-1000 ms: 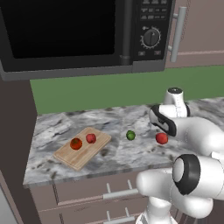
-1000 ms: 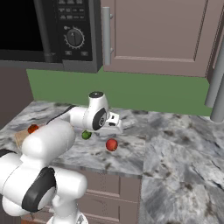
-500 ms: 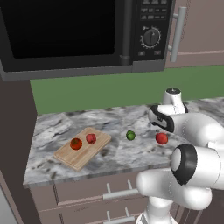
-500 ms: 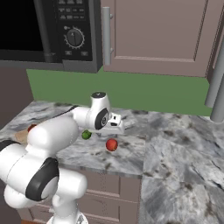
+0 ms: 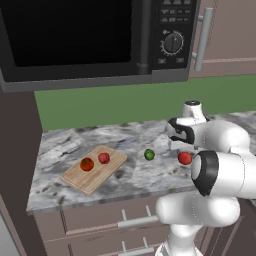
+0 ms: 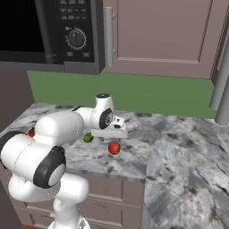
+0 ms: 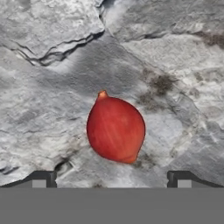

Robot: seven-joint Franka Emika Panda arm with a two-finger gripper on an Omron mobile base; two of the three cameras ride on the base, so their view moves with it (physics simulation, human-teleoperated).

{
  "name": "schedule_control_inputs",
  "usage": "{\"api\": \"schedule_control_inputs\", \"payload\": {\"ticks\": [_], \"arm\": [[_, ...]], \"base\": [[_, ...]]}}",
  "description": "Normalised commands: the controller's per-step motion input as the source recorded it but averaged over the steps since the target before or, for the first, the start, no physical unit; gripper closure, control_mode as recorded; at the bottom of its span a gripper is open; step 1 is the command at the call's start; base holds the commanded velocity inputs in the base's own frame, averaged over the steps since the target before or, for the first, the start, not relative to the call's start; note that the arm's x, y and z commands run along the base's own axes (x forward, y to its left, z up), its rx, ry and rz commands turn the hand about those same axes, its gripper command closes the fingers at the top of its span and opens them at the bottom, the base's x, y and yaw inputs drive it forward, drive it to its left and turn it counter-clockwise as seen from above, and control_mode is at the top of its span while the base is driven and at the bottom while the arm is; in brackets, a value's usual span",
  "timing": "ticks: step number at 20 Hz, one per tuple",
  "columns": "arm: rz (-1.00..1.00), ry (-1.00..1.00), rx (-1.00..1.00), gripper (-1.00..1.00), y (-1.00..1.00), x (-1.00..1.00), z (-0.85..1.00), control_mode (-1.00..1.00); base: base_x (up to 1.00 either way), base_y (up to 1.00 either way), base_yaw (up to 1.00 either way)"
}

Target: Place the avocado, onion, tomato, and bell pepper on the cutting board.

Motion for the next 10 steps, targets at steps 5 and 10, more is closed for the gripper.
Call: {"api": "schedule_control_inputs", "payload": {"ticks": [5,10], "arm": [[0.00,0.05,0.00,-1.00,-0.01,0.08,-0.15,-1.00],[0.00,0.04,0.00,-1.00,-0.04,0.07,-0.24,-1.00]], "base": [[0.00,0.00,0.00],[0.00,0.00,0.00]]}}
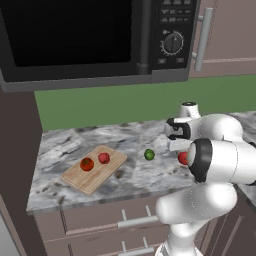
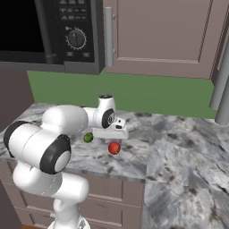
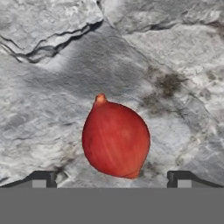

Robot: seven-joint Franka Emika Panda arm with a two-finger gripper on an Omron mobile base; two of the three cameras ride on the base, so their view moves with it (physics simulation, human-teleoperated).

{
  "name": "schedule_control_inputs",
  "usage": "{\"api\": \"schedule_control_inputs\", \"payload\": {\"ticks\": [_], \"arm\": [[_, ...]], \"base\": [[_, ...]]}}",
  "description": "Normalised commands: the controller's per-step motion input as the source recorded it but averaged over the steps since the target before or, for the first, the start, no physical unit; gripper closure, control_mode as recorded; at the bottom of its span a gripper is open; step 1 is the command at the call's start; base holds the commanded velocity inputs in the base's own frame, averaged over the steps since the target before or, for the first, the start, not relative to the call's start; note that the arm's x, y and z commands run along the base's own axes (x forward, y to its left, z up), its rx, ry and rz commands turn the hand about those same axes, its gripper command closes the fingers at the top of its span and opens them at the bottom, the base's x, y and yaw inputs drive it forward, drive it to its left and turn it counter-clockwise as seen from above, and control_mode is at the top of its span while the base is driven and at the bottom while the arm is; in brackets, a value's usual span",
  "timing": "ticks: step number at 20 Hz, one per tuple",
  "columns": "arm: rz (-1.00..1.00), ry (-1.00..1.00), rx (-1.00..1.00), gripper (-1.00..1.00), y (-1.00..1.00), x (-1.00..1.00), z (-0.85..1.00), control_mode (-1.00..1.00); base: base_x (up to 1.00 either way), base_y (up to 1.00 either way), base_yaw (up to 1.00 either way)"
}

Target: Place the avocado, onion, tomato, and bell pepper on the cutting board.

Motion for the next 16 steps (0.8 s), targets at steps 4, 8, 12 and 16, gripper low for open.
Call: {"api": "schedule_control_inputs", "payload": {"ticks": [4,8,12,16], "arm": [[0.00,0.05,0.00,-1.00,-0.04,0.09,-0.24,-1.00],[0.00,0.05,0.00,-1.00,-0.04,0.08,-0.21,-1.00],[0.00,0.04,0.00,-1.00,-0.08,0.10,-0.18,-1.00],[0.00,0.06,0.00,-1.00,-0.04,0.12,-0.19,-1.00]], "base": [[0.00,0.00,0.00],[0.00,0.00,0.00],[0.00,0.00,0.00],[0.00,0.00,0.00]]}}
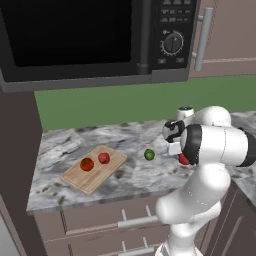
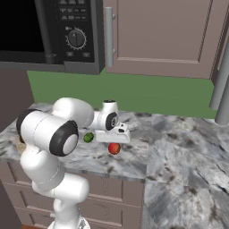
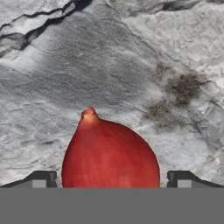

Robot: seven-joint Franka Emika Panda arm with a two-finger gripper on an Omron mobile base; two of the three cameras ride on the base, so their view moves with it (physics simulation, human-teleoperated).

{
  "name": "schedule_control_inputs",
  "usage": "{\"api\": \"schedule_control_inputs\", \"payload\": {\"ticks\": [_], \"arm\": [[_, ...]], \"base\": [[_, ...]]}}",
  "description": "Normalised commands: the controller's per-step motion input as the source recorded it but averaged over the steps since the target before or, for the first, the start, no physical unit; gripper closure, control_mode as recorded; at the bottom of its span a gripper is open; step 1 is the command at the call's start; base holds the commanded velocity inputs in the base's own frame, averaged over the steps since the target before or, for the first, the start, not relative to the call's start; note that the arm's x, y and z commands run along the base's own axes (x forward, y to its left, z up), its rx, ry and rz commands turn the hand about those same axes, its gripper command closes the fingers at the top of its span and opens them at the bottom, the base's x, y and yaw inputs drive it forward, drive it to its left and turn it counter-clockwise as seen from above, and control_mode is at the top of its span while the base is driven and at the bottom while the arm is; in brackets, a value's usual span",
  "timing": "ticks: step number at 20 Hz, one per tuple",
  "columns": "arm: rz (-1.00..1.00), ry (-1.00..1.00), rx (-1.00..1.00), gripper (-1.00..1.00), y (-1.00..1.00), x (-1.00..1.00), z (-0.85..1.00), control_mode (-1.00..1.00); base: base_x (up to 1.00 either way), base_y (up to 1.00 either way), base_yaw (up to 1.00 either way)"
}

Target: Place the avocado, onion, tomato, and bell pepper on the cutting board.

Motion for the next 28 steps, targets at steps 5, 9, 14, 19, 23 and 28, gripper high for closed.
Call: {"api": "schedule_control_inputs", "payload": {"ticks": [5,9,14,19,23,28], "arm": [[0.00,0.08,0.00,-1.00,0.00,0.11,-0.24,-1.00],[0.00,0.08,0.00,1.00,0.00,0.01,-0.28,-1.00],[0.00,0.01,0.00,1.00,0.00,0.00,-0.04,-1.00],[0.01,0.00,0.02,1.00,0.00,-0.25,0.20,-1.00],[0.03,-0.02,0.04,1.00,0.00,-0.39,0.42,-1.00],[0.03,-0.01,0.04,1.00,0.05,-0.36,0.61,-1.00]], "base": [[0.00,0.00,0.00],[0.00,0.00,0.00],[0.00,0.00,0.00],[0.00,0.00,0.00],[0.00,0.00,0.00],[0.00,0.00,0.00]]}}
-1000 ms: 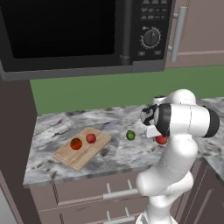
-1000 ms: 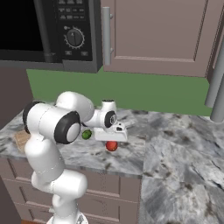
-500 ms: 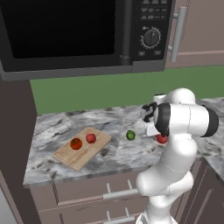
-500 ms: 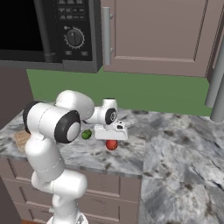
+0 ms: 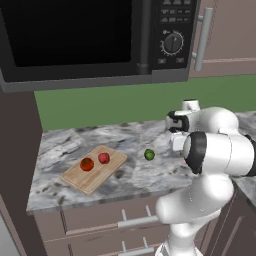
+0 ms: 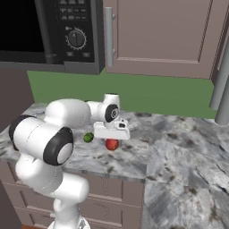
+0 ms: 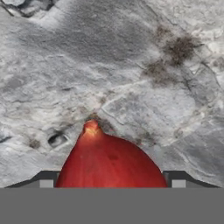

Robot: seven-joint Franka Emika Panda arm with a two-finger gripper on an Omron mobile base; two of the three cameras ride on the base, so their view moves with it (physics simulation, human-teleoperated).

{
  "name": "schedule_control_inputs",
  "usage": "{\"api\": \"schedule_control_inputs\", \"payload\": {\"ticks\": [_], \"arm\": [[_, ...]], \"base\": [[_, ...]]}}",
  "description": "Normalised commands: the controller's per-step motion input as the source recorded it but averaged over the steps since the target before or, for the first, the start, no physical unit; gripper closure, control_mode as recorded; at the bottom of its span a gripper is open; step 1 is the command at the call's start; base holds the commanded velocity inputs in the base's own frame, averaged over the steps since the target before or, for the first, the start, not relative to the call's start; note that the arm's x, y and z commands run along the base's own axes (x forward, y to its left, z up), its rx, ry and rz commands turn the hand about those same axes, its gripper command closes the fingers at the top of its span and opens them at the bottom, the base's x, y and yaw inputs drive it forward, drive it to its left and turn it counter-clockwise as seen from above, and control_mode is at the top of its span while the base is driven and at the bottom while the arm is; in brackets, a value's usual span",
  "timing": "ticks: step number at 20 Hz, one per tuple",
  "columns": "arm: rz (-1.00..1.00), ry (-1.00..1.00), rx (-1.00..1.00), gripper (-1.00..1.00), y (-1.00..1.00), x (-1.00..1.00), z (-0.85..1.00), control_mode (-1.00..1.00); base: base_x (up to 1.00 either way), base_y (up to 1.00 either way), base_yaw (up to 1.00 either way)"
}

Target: Place the avocado, onion, tomato, and bell pepper on the cutting board.

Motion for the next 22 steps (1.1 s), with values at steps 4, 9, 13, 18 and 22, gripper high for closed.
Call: {"api": "schedule_control_inputs", "payload": {"ticks": [4,9,13,18,22], "arm": [[0.05,0.00,0.04,1.00,0.25,-0.25,0.73,-1.00],[0.09,0.00,0.04,1.00,0.50,-0.24,0.66,-1.00],[0.11,0.00,0.05,1.00,0.69,-0.16,0.54,-1.00],[0.14,-0.02,0.04,1.00,0.75,-0.16,0.36,-1.00],[0.14,-0.06,0.05,1.00,0.77,-0.14,0.26,-1.00]], "base": [[0.00,0.00,0.00],[0.00,0.00,0.00],[0.00,0.00,0.00],[0.00,0.00,0.00],[0.00,0.00,0.00]]}}
